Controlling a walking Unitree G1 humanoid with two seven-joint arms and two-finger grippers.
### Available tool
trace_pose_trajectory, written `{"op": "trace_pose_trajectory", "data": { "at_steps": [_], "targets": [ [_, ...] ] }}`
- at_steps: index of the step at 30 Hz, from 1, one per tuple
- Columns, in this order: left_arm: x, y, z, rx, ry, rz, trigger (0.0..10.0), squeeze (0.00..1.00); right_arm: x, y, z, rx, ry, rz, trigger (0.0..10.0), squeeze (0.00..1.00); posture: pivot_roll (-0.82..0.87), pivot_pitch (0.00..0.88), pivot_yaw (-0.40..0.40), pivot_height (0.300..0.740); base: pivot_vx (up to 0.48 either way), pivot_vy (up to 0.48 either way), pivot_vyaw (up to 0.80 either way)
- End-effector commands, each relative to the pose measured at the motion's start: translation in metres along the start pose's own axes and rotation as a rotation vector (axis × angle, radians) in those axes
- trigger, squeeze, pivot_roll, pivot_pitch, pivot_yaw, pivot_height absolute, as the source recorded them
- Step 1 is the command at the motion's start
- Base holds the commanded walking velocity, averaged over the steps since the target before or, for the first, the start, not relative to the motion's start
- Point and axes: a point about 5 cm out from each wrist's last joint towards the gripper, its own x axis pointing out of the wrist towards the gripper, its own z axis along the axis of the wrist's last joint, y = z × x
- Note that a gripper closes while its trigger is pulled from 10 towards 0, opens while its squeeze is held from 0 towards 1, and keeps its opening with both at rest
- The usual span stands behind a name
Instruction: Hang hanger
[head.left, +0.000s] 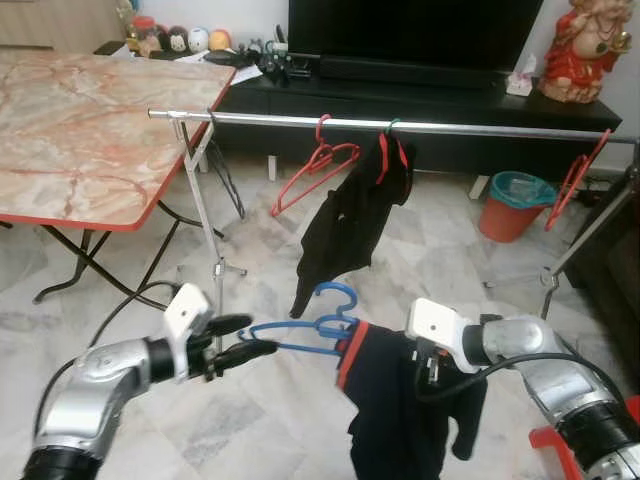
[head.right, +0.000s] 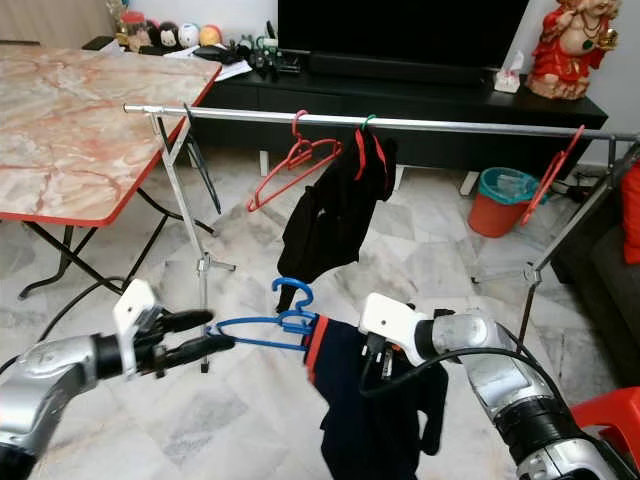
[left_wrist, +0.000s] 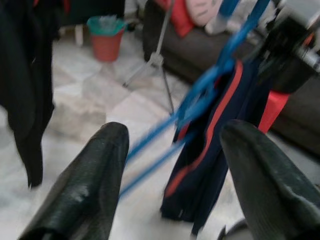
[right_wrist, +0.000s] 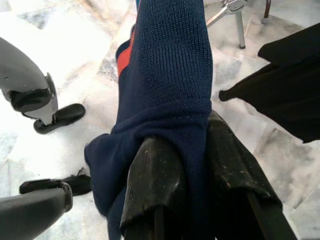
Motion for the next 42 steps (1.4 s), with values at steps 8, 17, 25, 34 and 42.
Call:
{"op": "trace_pose_trajectory", "data": {
  "at_steps": [8,17,25,34,42],
  "targets": [
    [0.031,-0.019,0.009,-0.015,0.034,-0.171,10.0,0.0,-0.003,-0.001,0.018,-0.084,-0.045,0.038,10.0,0.0,-0.07,0.0,-0.066,0.74,0.0,0.0,0.0],
    [0.03,-0.017,0.004,0.059,0.161,-0.214,10.0,0.0,-0.002,0.002,0.024,-0.103,-0.061,0.074,10.0,0.0,-0.06,0.0,-0.069,0.74,0.0,0.0,0.0],
    [0.03,-0.011,0.003,0.124,0.179,-0.167,10.0,0.0,-0.003,0.001,0.024,-0.109,-0.056,0.085,10.0,0.0,-0.06,0.0,-0.068,0.74,0.0,0.0,0.0],
    [0.04,-0.009,-0.001,0.149,0.185,-0.161,10.0,0.0,-0.001,0.004,0.031,-0.122,-0.08,0.112,10.0,0.0,-0.07,0.0,-0.064,0.74,0.0,0.0,0.0],
    [0.05,-0.012,0.0,0.148,0.176,-0.192,10.0,0.0,-0.002,0.005,0.033,-0.13,-0.085,0.132,10.0,0.0,-0.07,0.0,-0.065,0.74,0.0,0.0,0.0]
  ]
}}
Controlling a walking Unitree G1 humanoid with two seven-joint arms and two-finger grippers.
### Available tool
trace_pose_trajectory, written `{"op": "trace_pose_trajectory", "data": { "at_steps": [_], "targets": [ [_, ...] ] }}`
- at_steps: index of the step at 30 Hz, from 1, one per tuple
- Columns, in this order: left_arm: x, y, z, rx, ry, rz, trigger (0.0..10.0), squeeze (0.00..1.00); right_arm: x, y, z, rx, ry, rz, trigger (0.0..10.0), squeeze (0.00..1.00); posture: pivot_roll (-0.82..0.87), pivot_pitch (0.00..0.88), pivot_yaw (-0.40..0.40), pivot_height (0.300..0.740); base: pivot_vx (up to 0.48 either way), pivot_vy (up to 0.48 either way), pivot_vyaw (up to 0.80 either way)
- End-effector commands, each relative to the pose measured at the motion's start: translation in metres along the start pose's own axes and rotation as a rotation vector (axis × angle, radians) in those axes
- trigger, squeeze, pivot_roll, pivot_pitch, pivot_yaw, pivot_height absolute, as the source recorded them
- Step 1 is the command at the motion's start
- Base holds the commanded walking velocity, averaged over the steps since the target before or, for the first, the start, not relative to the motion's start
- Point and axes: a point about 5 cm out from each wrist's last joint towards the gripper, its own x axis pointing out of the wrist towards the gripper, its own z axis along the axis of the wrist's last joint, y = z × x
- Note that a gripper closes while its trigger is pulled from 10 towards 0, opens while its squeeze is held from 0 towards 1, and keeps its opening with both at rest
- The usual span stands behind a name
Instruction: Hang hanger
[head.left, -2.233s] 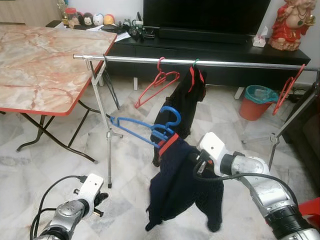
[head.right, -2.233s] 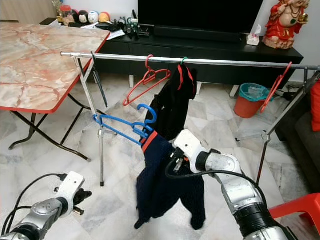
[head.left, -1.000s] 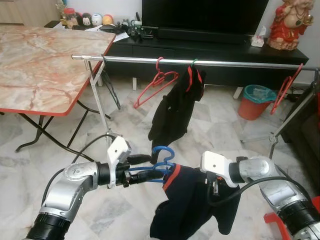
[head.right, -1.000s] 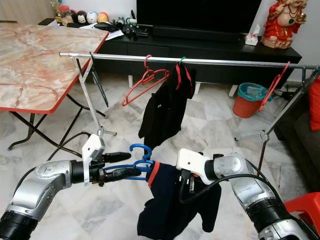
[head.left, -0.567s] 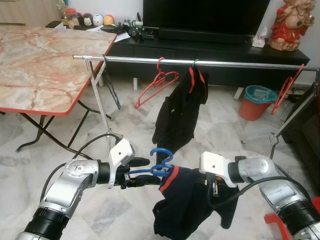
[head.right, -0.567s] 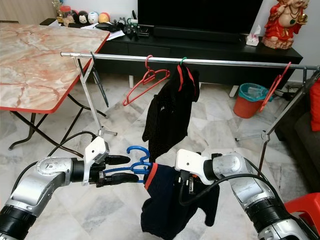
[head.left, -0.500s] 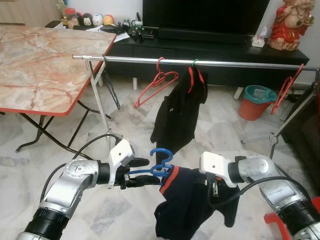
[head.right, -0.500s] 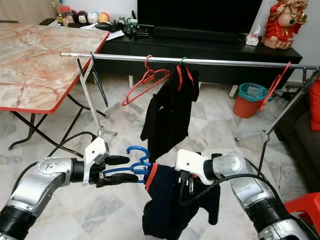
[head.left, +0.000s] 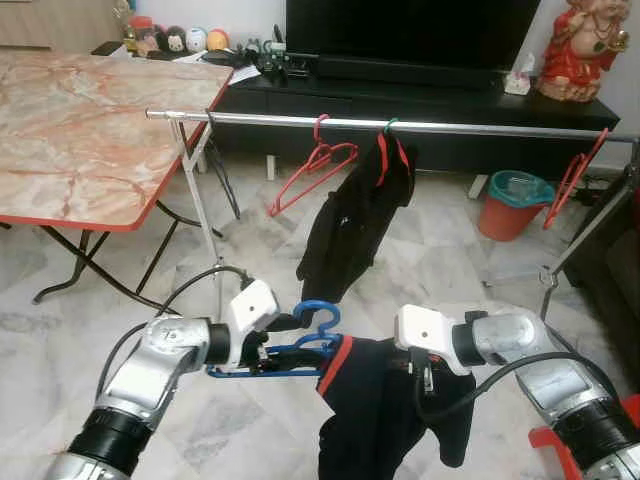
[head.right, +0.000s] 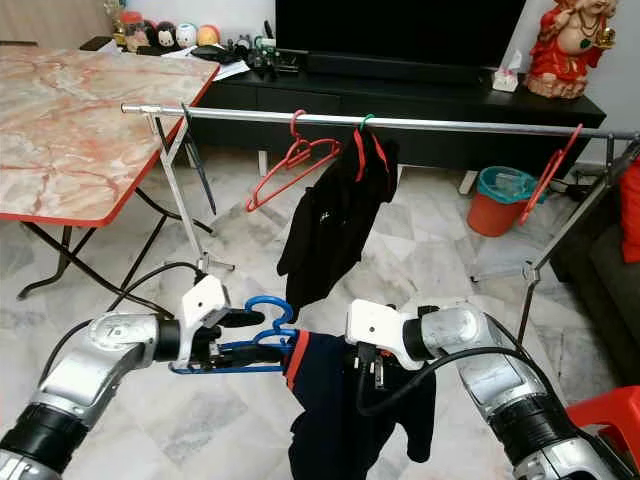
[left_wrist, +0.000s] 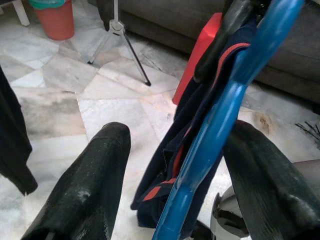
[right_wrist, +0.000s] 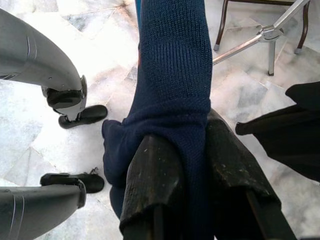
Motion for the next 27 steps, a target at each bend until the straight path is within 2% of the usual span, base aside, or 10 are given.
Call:
{"op": "trace_pose_trajectory", "data": {
  "at_steps": [1,2,3,4,5,7,8,9,27],
  "targets": [
    [0.003,0.0,0.0022,0.028,0.007,-0.027,10.0,0.0,-0.0035,-0.004,0.01,-0.038,-0.028,-0.005,10.0,0.0,-0.07,0.0,-0.065,0.74,0.0,0.0,0.0],
    [0.0038,-0.0006,0.0016,0.035,0.011,-0.036,8.9,0.0,-0.0036,-0.0043,0.0105,-0.038,-0.029,-0.006,10.0,0.0,-0.07,0.0,-0.064,0.74,0.0,0.0,0.0],
    [0.0039,-0.0004,0.0015,0.037,0.012,-0.033,7.2,0.0,-0.0036,-0.0044,0.0107,-0.039,-0.029,-0.006,10.0,0.0,-0.07,0.0,-0.064,0.74,0.0,0.0,0.0],
    [0.0041,-0.0001,0.0012,0.037,0.013,-0.03,6.9,0.0,-0.0036,-0.0045,0.0109,-0.039,-0.029,-0.006,10.0,0.0,-0.07,0.0,-0.064,0.74,0.0,0.0,0.0],
    [0.004,0.0002,0.0004,0.042,0.021,-0.031,3.3,0.0,-0.0035,-0.0045,0.0113,-0.041,-0.029,-0.007,10.0,0.0,-0.07,0.0,-0.064,0.74,0.0,0.0,0.0],
    [0.0038,0.0007,-0.0002,0.043,0.025,-0.029,1.6,0.0,-0.0035,-0.0045,0.0115,-0.041,-0.03,-0.006,10.0,0.0,-0.07,0.0,-0.064,0.74,0.0,0.0,0.0],
    [0.0038,0.0007,-0.0002,0.043,0.025,-0.029,1.6,0.0,-0.0035,-0.0045,0.0115,-0.041,-0.03,-0.006,10.0,0.0,-0.07,0.0,-0.064,0.74,0.0,0.0,0.0],
    [0.0036,0.0009,-0.0007,0.04,0.028,-0.03,0.0,0.0,-0.0033,-0.0047,0.0119,-0.041,-0.032,-0.007,10.0,0.0,-0.07,0.0,-0.064,0.74,0.0,0.0,0.0],
    [0.0041,-0.0015,-0.0051,0.049,0.058,-0.077,0.0,0.0,-0.0008,-0.0051,0.0138,-0.043,-0.035,-0.004,10.0,0.0,-0.07,0.0,-0.068,0.74,0.0,0.0,0.0]
  ]
}}
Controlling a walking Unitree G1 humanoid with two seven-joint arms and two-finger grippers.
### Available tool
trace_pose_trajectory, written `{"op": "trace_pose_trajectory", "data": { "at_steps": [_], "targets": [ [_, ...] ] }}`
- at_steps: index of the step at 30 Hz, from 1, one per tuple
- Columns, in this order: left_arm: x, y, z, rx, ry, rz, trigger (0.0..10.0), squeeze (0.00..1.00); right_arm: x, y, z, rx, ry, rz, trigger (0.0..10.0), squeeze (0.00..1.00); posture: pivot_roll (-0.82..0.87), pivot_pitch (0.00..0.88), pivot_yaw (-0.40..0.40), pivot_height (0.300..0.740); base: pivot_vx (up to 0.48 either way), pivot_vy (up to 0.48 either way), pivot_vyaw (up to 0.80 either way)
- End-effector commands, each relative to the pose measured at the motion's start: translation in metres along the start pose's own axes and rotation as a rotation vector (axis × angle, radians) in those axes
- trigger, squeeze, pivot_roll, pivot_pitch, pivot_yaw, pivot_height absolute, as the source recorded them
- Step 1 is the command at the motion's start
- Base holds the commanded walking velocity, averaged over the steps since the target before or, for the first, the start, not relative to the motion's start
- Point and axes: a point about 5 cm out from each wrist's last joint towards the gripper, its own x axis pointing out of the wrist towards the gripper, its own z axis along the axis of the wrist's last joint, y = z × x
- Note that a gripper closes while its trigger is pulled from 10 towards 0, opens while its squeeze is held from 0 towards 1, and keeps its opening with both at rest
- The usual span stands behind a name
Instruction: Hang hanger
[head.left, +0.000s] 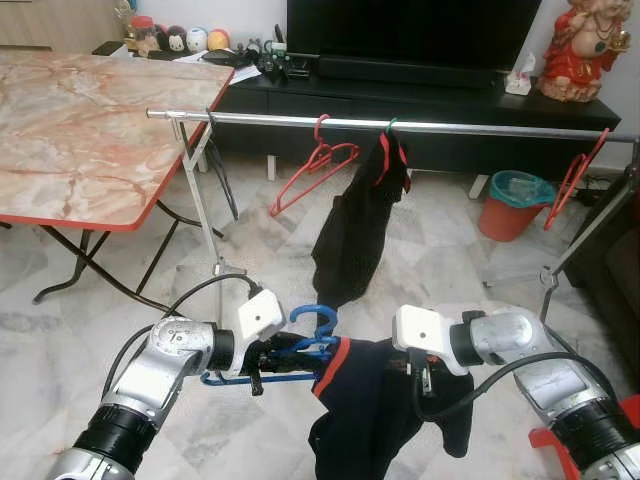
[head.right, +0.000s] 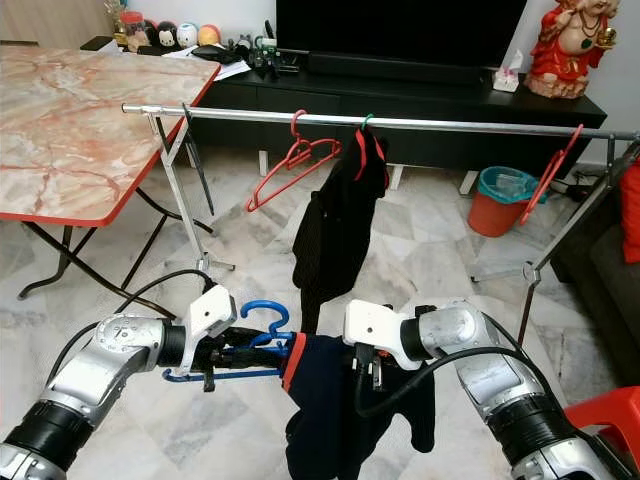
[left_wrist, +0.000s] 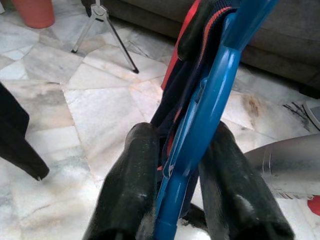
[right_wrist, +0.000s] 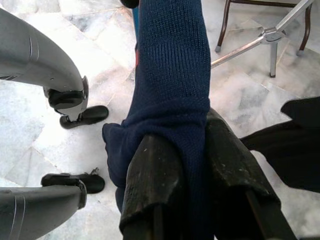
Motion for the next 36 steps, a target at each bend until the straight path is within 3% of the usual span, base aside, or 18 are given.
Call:
{"op": "trace_pose_trajectory", "data": {
  "at_steps": [1,17,18,19,20,36],
  "targets": [
    [0.0025,0.0015,0.0036,0.024,0.004,-0.005,0.0,0.0,-0.0022,-0.0056,0.0121,-0.04,-0.031,-0.008,10.0,0.0,-0.07,0.0,-0.067,0.74,0.0,0.0,0.0],
    [0.0036,0.0,0.0029,0.021,-0.003,-0.011,0.0,0.0,0.0002,-0.0047,0.0129,-0.048,-0.027,0.006,10.0,0.0,-0.07,0.0,-0.069,0.74,0.0,0.0,0.0],
    [0.0036,0.0,0.003,0.021,-0.003,-0.011,0.0,0.0,0.0003,-0.0045,0.013,-0.047,-0.028,0.01,10.0,0.18,-0.07,0.0,-0.069,0.74,0.0,0.0,0.0],
    [0.0036,0.0,0.003,0.021,-0.003,-0.011,0.0,0.0,0.0003,-0.0045,0.013,-0.047,-0.028,0.01,10.0,0.18,-0.07,0.0,-0.069,0.74,0.0,0.0,0.0],
    [0.0036,-0.0002,0.0031,0.021,-0.006,-0.012,0.0,0.0,0.0002,-0.0039,0.0137,-0.042,-0.034,0.016,10.0,1.0,-0.07,0.0,-0.069,0.74,0.0,0.0,0.0],
    [0.0029,0.0011,0.0027,0.023,-0.033,0.017,0.0,0.0,-0.0076,-0.0028,0.0127,-0.065,-0.001,0.056,10.0,1.0,-0.08,0.0,-0.081,0.74,0.0,0.0,0.0]
  ]
}}
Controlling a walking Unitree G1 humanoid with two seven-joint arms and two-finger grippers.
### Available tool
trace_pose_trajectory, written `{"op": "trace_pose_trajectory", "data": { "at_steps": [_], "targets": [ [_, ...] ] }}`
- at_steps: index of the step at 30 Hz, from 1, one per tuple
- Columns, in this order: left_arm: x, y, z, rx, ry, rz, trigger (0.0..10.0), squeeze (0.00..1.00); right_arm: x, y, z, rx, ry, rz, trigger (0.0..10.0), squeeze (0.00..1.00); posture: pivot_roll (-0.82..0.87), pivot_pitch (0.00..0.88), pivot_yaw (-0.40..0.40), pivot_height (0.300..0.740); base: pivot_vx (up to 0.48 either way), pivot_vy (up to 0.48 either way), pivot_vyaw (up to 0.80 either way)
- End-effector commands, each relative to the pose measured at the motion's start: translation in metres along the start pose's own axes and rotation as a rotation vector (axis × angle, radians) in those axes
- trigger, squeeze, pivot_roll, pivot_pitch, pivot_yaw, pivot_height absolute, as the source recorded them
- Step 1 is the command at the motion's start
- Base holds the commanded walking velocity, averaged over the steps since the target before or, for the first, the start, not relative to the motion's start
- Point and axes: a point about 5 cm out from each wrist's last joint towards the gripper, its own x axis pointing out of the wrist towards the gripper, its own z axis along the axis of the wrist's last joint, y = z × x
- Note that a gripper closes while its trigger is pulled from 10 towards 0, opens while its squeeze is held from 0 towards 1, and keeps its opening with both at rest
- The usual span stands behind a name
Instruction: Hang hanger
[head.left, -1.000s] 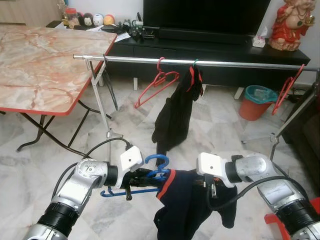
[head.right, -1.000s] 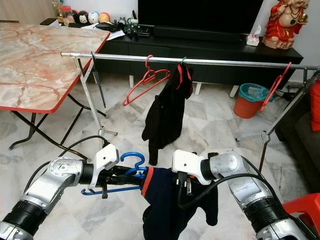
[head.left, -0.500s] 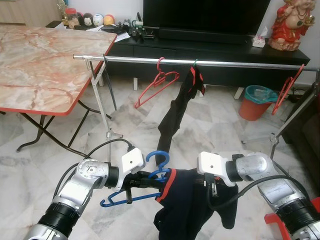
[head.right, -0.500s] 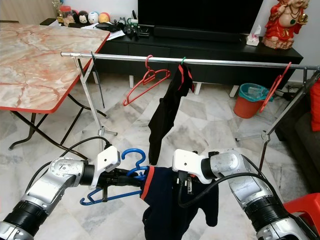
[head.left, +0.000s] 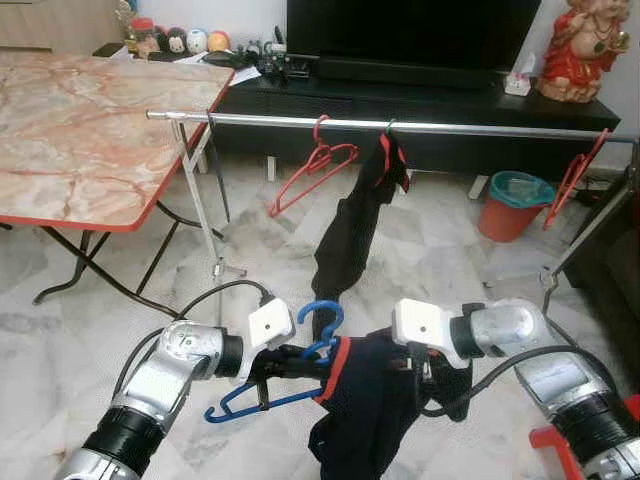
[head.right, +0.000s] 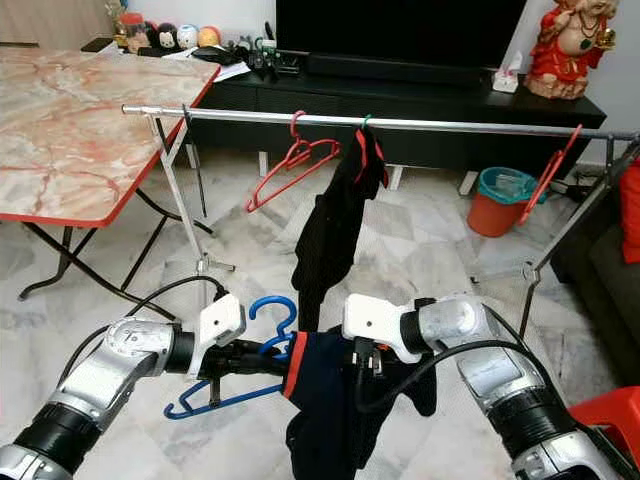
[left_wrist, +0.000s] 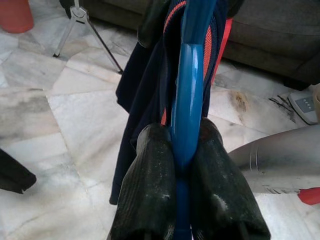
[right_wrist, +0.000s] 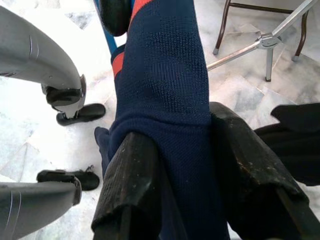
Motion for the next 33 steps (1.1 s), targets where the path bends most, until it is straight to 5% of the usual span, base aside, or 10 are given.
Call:
{"op": "trace_pose_trajectory", "data": {
  "at_steps": [1,7,8,33],
  "targets": [
    [-0.008,0.008,0.002,-0.002,-0.027,0.081,0.0,0.0,-0.002,0.002,0.004,-0.026,-0.002,0.04,10.0,1.0,-0.08,0.0,-0.082,0.74,0.0,0.0,0.0],
    [-0.01,0.008,0.001,-0.008,-0.032,0.091,0.0,0.0,-0.007,0.006,-0.002,-0.032,0.037,0.064,10.0,0.98,-0.08,0.0,-0.084,0.74,0.0,0.0,0.0],
    [-0.01,0.008,0.0,-0.009,-0.034,0.093,0.0,0.0,-0.008,0.007,-0.004,-0.033,0.043,0.065,10.0,0.0,-0.09,0.0,-0.085,0.74,0.0,0.0,0.0],
    [-0.015,0.008,-0.005,-0.037,-0.051,0.105,0.0,0.0,-0.052,-0.003,-0.022,-0.011,0.142,-0.035,10.0,0.0,-0.11,0.0,-0.092,0.74,0.0,0.0,0.0]
  ]
}}
